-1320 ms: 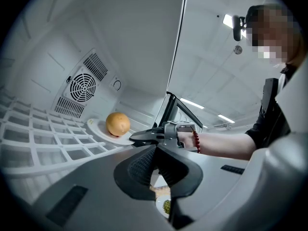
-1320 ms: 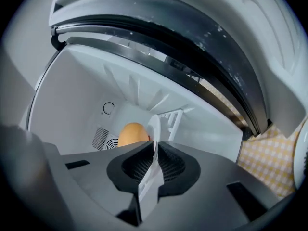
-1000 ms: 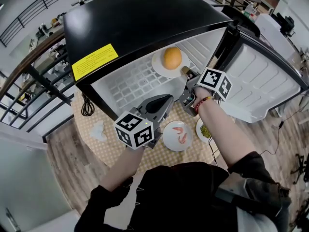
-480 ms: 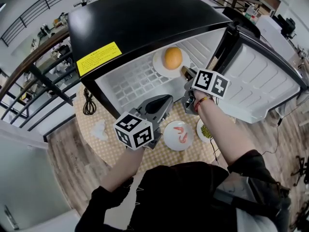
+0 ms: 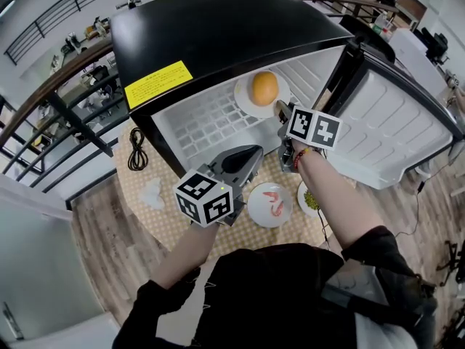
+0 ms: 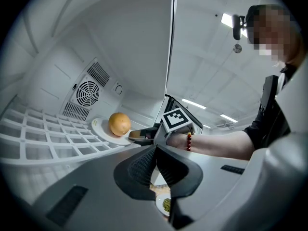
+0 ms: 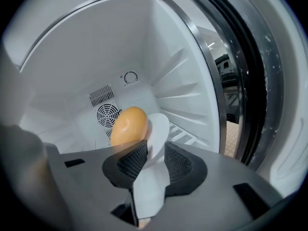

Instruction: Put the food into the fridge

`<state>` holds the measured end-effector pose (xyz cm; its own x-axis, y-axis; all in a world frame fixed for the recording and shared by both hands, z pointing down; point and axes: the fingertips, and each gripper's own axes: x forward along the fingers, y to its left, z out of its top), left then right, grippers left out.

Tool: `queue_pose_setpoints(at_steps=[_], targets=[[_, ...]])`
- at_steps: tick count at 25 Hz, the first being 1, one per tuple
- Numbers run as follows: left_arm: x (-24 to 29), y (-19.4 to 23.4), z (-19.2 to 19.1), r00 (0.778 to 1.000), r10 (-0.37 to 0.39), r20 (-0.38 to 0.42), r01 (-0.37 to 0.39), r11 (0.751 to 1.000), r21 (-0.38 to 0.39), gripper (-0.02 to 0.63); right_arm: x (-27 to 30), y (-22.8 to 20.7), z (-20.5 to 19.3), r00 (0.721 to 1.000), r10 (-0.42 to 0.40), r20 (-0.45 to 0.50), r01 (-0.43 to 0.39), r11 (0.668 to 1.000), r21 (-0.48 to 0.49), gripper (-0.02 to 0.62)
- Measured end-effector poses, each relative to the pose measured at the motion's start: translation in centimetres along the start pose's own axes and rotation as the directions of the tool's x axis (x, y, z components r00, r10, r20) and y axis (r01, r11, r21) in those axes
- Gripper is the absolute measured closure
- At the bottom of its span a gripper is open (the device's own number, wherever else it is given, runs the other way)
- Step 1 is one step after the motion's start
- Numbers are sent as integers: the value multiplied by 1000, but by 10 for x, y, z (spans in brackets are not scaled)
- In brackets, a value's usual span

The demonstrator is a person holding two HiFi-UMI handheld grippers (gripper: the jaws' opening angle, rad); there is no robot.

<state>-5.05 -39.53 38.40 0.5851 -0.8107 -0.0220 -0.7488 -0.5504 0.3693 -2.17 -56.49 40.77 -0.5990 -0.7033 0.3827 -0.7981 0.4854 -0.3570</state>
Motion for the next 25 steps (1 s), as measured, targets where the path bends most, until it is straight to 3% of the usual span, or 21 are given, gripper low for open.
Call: queue_pose_setpoints(at_steps=[25], targets=[[-14,-6,4,1000,-17,13,17,1000,-9,592,-11,0,-4,991,-135,2,135,991,-18,469]])
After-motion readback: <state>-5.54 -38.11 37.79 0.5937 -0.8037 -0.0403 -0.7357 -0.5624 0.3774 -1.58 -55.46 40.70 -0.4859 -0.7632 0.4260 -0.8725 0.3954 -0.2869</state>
